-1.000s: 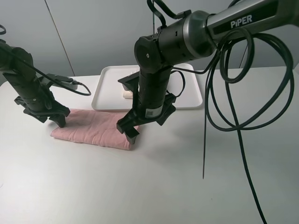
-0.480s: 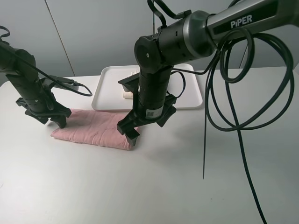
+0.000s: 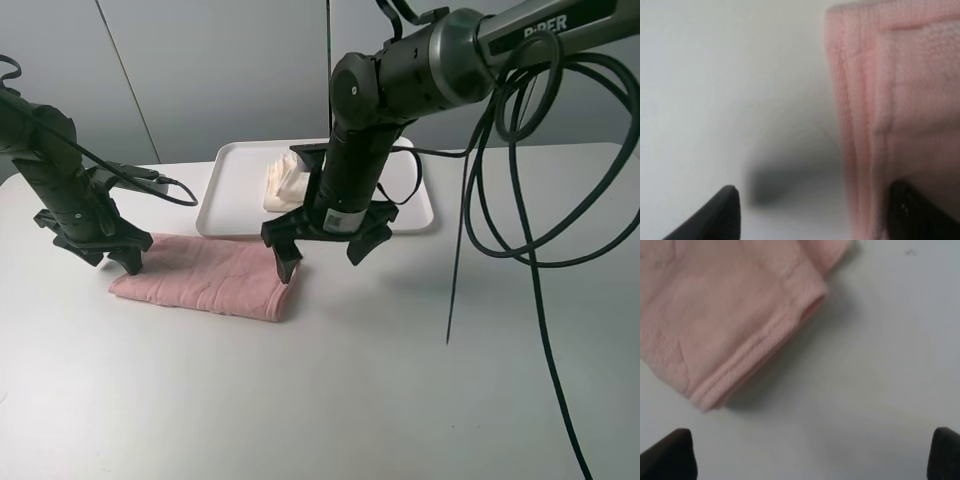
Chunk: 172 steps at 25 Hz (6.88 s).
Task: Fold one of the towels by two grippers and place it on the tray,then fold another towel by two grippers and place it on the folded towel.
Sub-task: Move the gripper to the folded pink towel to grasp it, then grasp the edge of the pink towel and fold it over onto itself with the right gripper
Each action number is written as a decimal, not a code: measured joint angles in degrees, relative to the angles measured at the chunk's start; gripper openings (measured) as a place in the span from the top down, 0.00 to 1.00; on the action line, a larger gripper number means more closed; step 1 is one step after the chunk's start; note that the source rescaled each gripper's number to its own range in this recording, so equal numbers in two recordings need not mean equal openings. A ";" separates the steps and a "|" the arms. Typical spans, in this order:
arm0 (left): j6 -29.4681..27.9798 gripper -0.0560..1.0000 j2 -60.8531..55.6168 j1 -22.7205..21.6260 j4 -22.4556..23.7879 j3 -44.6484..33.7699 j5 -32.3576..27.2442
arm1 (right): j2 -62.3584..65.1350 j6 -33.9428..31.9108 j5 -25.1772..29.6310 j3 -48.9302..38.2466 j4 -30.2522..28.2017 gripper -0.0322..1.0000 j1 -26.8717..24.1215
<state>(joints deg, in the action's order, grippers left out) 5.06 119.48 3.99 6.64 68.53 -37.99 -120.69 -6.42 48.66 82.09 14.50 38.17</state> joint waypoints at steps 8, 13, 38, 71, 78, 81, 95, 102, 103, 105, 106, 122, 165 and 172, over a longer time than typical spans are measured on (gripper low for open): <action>-0.12 0.20 0.00 0.00 0.00 0.00 0.00 | 0.00 -8.81 -4.79 0.00 1.53 0.00 0.00; -0.21 0.20 0.02 0.00 0.00 0.00 0.00 | -0.84 -10.81 -5.19 1.01 2.75 0.03 0.00; -0.21 0.20 0.02 0.00 0.00 0.00 -0.11 | -9.90 -12.42 -0.66 11.70 6.01 0.12 2.15; 0.28 0.20 0.12 0.00 -0.35 0.10 -0.35 | -13.99 -13.08 1.00 14.70 1.15 0.27 4.00; 0.40 0.20 0.12 0.00 -0.45 0.10 -0.12 | -14.61 -13.08 0.73 14.99 0.87 0.26 4.00; 0.50 0.20 0.12 0.00 -0.45 0.10 -0.01 | -14.88 -13.08 0.84 15.24 1.01 0.28 4.02; 0.74 0.20 0.12 0.00 -1.12 0.10 -0.01 | -15.24 -13.31 -0.08 15.24 -1.56 0.93 4.61; 0.74 0.20 0.12 0.00 -1.38 0.10 -0.36 | -13.96 -11.48 0.15 15.24 -1.67 0.93 4.61; 0.74 0.20 0.12 0.00 -1.38 0.10 -0.36 | -13.24 -10.89 0.25 15.24 -1.41 0.93 4.61; 0.74 0.20 0.12 0.00 -1.38 0.10 -0.36 | -11.71 -9.24 0.64 15.24 0.15 0.93 4.61; 0.74 0.20 0.12 0.00 -1.38 0.10 -0.36 | -10.89 -8.18 0.62 15.24 1.47 0.93 4.61; 0.74 0.20 0.12 0.00 -1.50 0.10 -0.36 | -9.72 5.62 -7.09 15.24 30.26 0.93 4.61; 5.18 0.20 1.90 -0.41 -12.20 9.01 -10.32 | -17.84 34.13 -13.56 15.24 64.31 0.93 4.61; 5.53 0.20 1.95 -0.30 -12.68 12.42 -13.03 | -17.84 34.13 -13.80 15.24 64.41 0.93 4.61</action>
<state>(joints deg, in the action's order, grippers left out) 10.59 121.43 3.69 -6.04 80.95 -51.01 -138.53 27.70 34.86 97.33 78.91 42.78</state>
